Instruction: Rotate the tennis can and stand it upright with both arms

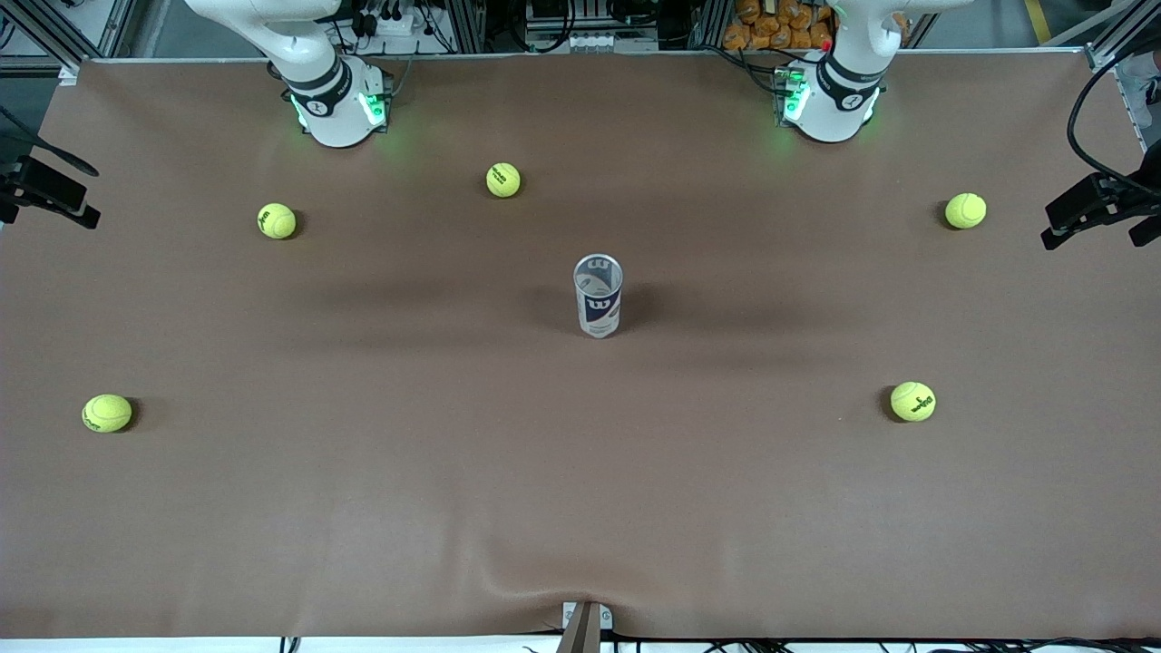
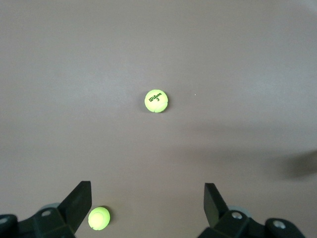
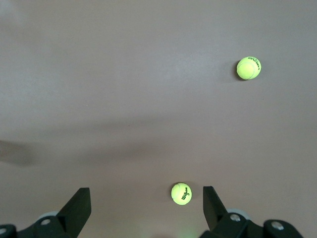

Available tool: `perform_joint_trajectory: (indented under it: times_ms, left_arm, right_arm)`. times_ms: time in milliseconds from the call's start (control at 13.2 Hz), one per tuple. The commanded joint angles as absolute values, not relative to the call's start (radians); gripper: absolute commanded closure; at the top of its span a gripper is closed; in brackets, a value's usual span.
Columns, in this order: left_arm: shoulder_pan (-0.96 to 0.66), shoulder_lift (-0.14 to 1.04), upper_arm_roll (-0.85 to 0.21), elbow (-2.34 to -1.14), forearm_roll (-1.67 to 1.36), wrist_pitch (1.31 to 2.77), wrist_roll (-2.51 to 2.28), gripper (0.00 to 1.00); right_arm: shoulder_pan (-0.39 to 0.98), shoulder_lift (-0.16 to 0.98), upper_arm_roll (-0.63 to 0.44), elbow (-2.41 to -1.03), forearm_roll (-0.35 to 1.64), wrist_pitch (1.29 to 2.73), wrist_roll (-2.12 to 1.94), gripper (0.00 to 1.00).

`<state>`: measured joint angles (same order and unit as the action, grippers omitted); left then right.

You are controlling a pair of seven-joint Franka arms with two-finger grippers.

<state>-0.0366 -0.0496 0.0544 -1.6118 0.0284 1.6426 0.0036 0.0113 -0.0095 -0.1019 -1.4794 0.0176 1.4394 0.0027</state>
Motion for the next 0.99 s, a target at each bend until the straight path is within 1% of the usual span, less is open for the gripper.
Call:
perform_joint_trajectory:
  times_ms: [0,911]
  left_arm:
    - [-0.04,-0.04,0.049,-1.591,0.012,1.635,0.006,0.0]
    - [-0.038,-0.038,0.037,-1.597,0.014,1.624,-0.005,0.0]
  right_arm:
    - [-0.005,-0.018,-0.091,-1.476,0.015,1.43,-0.005,0.0]
    - [-0.005,-0.017,-0.091,-1.476,0.018,1.431,-0.005,0.0]
